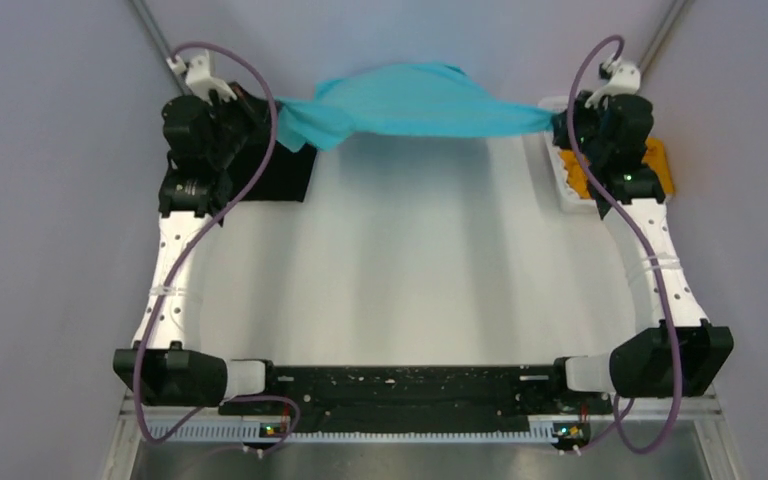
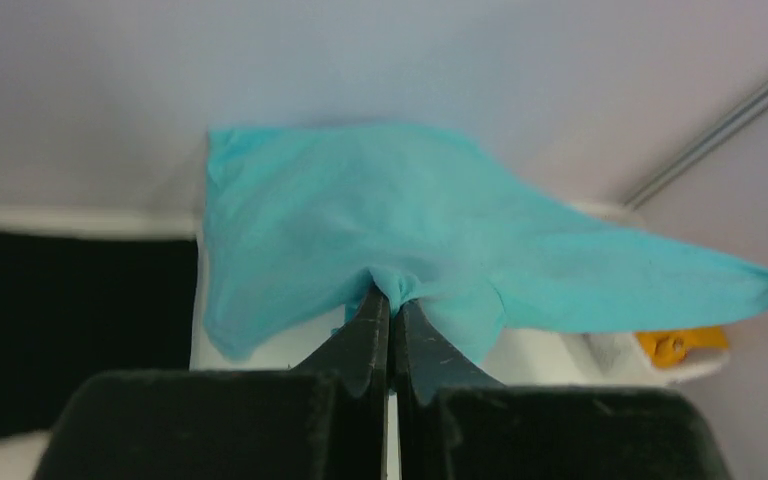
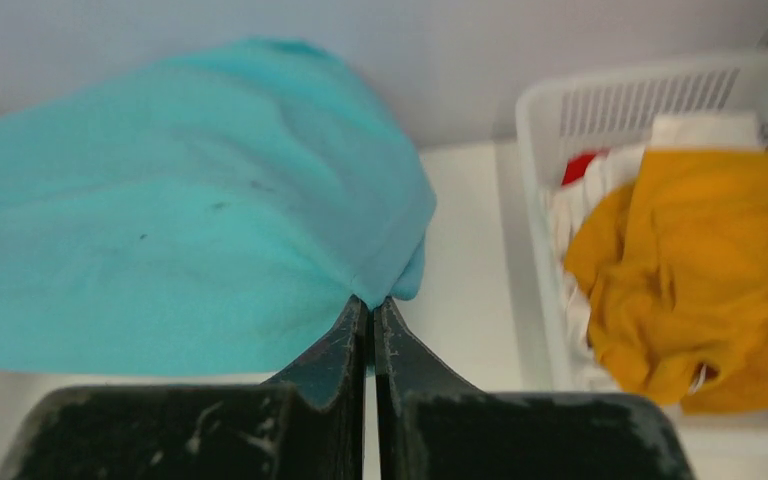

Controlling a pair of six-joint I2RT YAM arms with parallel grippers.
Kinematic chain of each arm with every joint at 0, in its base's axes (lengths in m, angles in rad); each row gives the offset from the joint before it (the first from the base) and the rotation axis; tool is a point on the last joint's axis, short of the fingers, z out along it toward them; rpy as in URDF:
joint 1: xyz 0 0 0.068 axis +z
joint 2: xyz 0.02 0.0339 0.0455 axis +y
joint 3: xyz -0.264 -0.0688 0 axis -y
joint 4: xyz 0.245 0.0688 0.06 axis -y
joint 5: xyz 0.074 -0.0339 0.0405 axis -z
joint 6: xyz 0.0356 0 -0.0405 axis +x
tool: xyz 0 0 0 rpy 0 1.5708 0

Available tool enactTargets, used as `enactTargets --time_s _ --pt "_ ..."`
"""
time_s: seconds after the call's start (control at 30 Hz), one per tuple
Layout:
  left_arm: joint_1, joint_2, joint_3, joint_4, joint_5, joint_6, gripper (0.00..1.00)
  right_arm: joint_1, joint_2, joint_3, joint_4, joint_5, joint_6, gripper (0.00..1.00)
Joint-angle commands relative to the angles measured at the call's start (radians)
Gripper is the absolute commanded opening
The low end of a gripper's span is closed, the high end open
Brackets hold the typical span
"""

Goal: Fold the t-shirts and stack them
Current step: Flatten out the tshirt

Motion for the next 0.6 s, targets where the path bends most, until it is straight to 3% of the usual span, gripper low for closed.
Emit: enactTargets --time_s 0.0,0.27,0.57 --pt "0.003 -0.049 -0.306 -0.057 0.097 -0.027 0.00 -0.010 -0.099 -0.232 -0.032 -0.086 0.057 0.00" --pt "0.001 -0.153 -0.793 -0.130 0.167 -0.164 0.00 -0.010 -0.133 -0.494 -0.222 -0.079 0.177 0.00" --pt "0.001 -0.159 -0.906 -0.323 0.123 -0.177 0.00 -0.010 -0.108 -0.672 -0.304 -0.017 0.216 0.00"
